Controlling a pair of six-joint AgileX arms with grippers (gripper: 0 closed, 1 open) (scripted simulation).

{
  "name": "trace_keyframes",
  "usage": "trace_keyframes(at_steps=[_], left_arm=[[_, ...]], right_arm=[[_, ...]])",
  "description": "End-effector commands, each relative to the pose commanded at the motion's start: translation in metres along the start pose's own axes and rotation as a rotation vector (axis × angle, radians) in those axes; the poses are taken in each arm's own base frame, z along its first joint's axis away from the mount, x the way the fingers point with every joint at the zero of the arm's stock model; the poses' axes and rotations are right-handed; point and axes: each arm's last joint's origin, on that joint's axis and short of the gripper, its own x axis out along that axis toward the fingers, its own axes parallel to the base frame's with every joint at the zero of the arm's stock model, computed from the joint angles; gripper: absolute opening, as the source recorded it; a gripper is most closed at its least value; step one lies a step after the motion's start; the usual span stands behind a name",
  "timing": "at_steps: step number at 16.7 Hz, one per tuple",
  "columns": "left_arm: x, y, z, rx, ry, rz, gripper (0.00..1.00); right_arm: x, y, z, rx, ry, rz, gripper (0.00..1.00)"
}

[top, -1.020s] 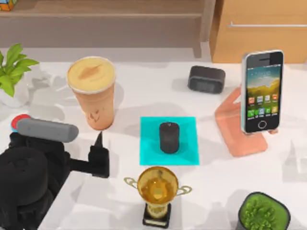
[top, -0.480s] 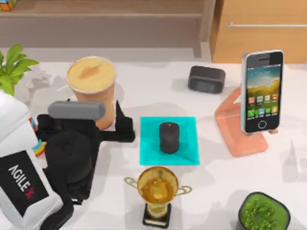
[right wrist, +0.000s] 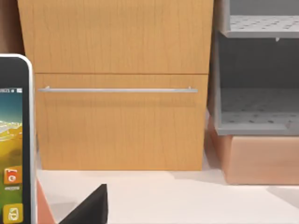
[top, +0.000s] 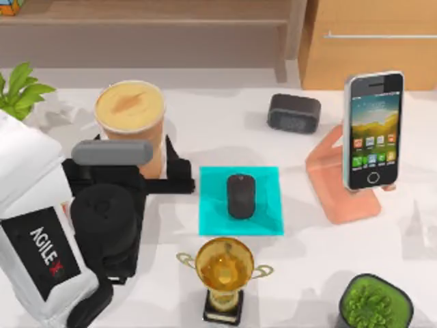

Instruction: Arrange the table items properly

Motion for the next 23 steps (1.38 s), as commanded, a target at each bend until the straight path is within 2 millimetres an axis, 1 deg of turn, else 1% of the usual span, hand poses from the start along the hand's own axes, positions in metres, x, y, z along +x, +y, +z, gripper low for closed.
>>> trace_keyframes(at_steps=[2,7,11,23], left_arm=[[0.004,0.0,0.0,-0.001,-0.002,0.001,1.0],[0.03,0.0,0.0,0.0,-0.002,0.002,1.0],[0.031,0.0,0.0,0.0,-0.002,0.002,1.0],[0.031,0.0,0.0,0.0,-0.002,0.002,0.1]], right_arm=[[0.0,0.0,0.0,0.0,0.0,0.0,1.0],[0.0,0.0,0.0,0.0,0.0,0.0,1.0],[0.0,0.0,0.0,0.0,0.0,0.0,1.0],[0.0,0.0,0.0,0.0,0.0,0.0,1.0]])
